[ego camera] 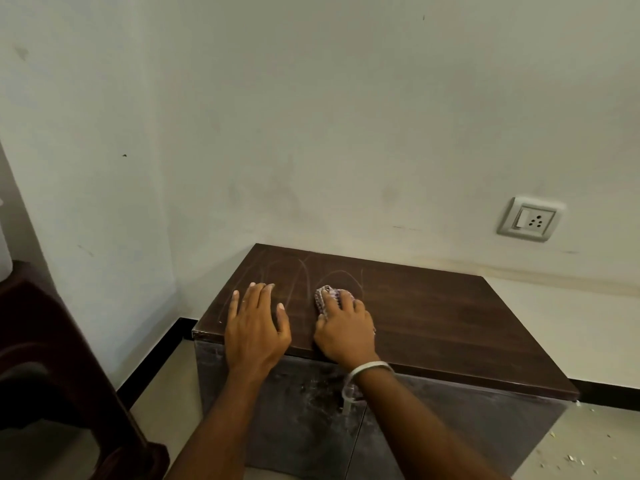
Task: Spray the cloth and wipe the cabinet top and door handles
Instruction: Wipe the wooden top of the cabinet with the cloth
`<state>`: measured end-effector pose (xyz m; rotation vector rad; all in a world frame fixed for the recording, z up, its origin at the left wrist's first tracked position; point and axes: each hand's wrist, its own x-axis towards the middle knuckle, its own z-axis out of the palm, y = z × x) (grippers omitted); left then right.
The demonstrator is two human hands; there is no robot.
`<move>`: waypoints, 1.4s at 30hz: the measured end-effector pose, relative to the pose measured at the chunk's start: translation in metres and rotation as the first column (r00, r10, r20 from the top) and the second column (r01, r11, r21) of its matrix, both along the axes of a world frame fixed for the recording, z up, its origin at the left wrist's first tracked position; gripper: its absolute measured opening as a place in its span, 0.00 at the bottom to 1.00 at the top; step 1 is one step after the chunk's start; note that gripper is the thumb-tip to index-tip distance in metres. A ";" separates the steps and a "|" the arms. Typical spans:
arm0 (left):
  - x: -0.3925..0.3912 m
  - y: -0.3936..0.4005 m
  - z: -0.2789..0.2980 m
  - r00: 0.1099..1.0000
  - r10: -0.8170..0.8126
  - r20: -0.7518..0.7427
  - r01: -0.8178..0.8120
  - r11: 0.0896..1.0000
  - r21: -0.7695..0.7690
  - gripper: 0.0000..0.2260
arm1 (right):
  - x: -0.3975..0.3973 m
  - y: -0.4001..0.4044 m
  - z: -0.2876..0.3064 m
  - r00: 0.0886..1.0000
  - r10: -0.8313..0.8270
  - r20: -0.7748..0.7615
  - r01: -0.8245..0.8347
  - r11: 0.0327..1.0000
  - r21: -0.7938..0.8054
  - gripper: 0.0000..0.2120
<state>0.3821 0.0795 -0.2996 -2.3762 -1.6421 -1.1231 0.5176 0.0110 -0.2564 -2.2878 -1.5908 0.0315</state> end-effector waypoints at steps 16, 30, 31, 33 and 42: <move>0.001 0.001 -0.002 1.000 0.009 0.002 -0.009 1.000 0.020 0.24 | 0.097 -0.015 0.006 0.970 -0.244 0.005 0.243 0.965 -0.099 0.26; -0.001 0.001 -0.002 0.999 -0.010 0.034 0.009 1.000 0.024 0.23 | 0.043 0.039 -0.002 1.000 0.002 0.017 -0.001 0.999 -0.050 0.27; -0.001 0.000 -0.002 0.999 -0.013 0.037 0.012 1.000 0.026 0.23 | 0.057 0.037 -0.001 0.999 -0.032 0.023 0.034 0.998 -0.060 0.27; -0.001 0.000 -0.002 0.999 -0.012 0.041 0.011 1.000 0.027 0.22 | 0.087 0.033 0.001 0.993 -0.118 0.027 0.120 0.990 -0.078 0.27; 0.001 0.000 -0.004 0.999 -0.002 0.040 0.001 0.999 0.037 0.21 | 0.091 0.067 0.003 0.978 -0.208 0.002 0.207 0.973 -0.104 0.27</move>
